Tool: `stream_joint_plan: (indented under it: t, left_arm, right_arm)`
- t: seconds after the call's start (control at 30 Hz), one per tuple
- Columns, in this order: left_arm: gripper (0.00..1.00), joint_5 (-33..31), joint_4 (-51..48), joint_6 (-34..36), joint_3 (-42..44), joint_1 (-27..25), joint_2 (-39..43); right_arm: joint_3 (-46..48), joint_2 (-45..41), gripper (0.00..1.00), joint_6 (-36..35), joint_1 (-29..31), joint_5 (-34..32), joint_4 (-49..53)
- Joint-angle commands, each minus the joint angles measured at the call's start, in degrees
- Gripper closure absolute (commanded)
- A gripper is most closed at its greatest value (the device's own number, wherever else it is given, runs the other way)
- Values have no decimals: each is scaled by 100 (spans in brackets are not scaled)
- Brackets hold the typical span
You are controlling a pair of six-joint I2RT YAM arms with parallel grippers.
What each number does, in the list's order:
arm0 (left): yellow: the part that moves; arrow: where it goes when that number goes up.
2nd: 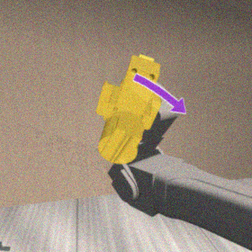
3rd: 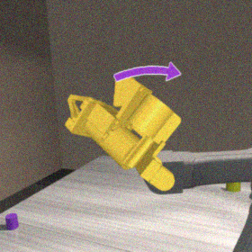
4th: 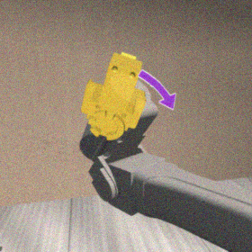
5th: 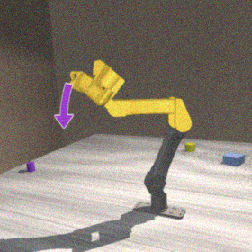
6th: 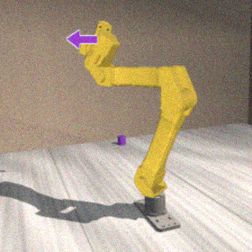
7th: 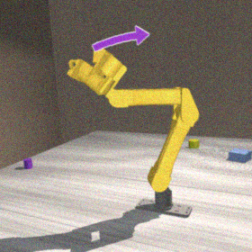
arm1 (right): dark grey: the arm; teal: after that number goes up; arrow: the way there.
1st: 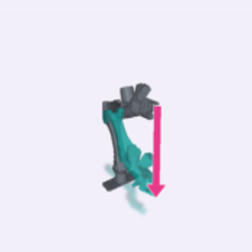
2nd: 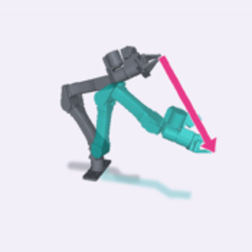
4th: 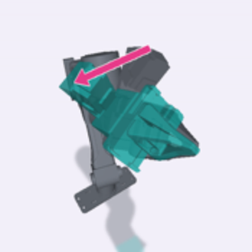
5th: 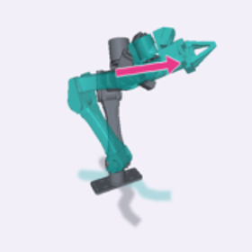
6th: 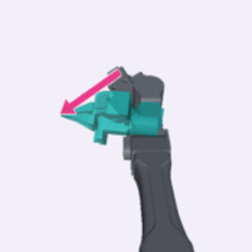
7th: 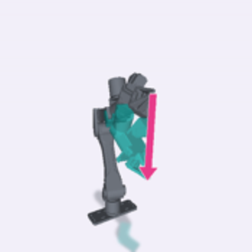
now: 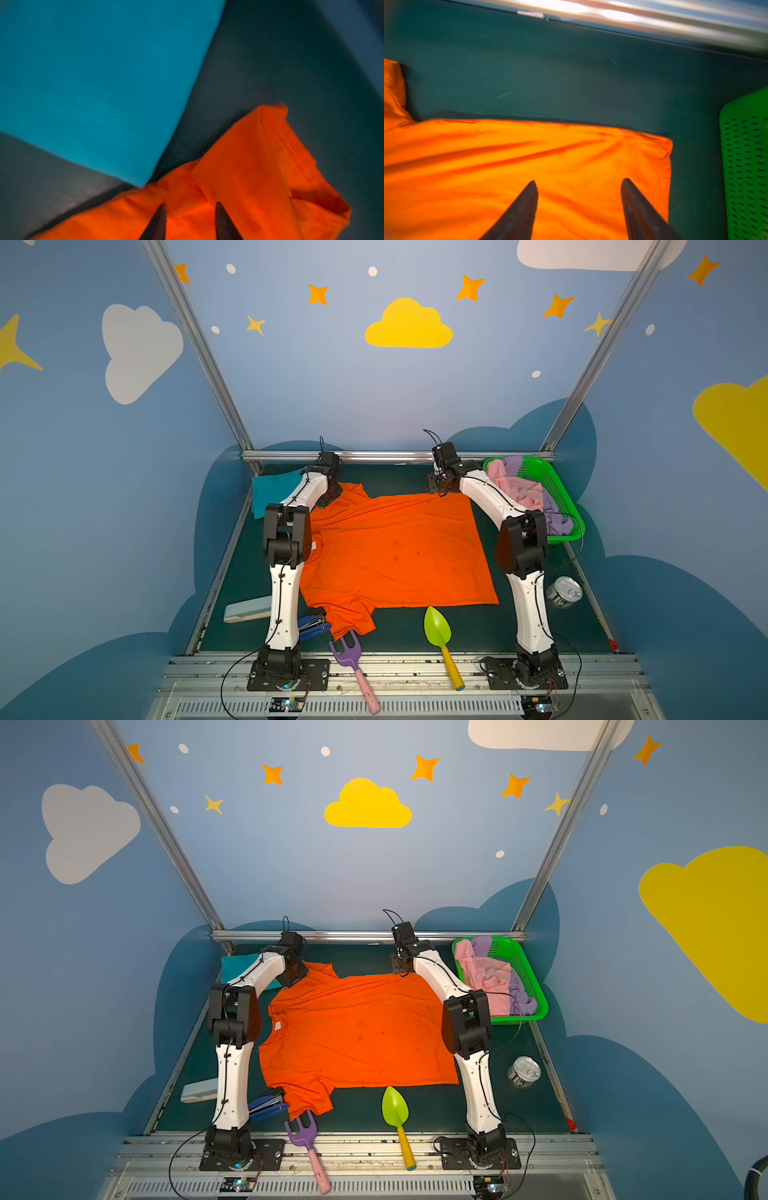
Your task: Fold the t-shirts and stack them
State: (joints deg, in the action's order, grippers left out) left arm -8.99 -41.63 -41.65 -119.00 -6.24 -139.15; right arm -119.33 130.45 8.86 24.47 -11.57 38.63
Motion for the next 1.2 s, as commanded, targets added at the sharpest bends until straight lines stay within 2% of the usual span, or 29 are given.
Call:
stream_joint_plan:
  t: [0.0, 0.1, 0.3, 0.37, 0.57, 0.73, 0.87, 0.93, 1.0, 1.17]
  left_arm:
    - [64, 322, -320, 186, -762, -82, -488]
    - [61, 555, -391, 238, -1570, -145, -1054]
    - [45, 1081, -243, 382, -3181, -273, -2131]
    - [42, 1163, -187, 408, -3548, -300, -2342]
    - [36, 1390, 10, 368, -3591, -308, -2150]
    - [39, 1022, -170, 540, -3011, -299, -1267]
    - [47, 650, -77, 655, -2060, -308, -353]
    - [50, 528, 18, 676, -1550, -308, 45]
    - [54, 433, 178, 693, -974, -321, 405]
    - [67, 241, 480, 598, 139, -334, 802]
  right_arm:
    - [59, -55, 36, 94, -30, 223, 104]
    - [50, -21, 37, 145, -38, 341, 183]
    - [59, 41, 37, 228, -21, 436, 323]
    - [65, 42, 38, 302, -28, 467, 387]
    - [59, -35, 39, 600, -19, 611, 611]
    - [109, -201, 39, 676, -10, 671, 801]
    - [330, -363, 39, 764, 23, 830, 774]
    - [409, -398, 39, 775, 47, 1111, 650]
    - [373, -336, 44, 692, 51, 1763, 449]
    - [6, 116, 61, 386, 189, 2755, -126]
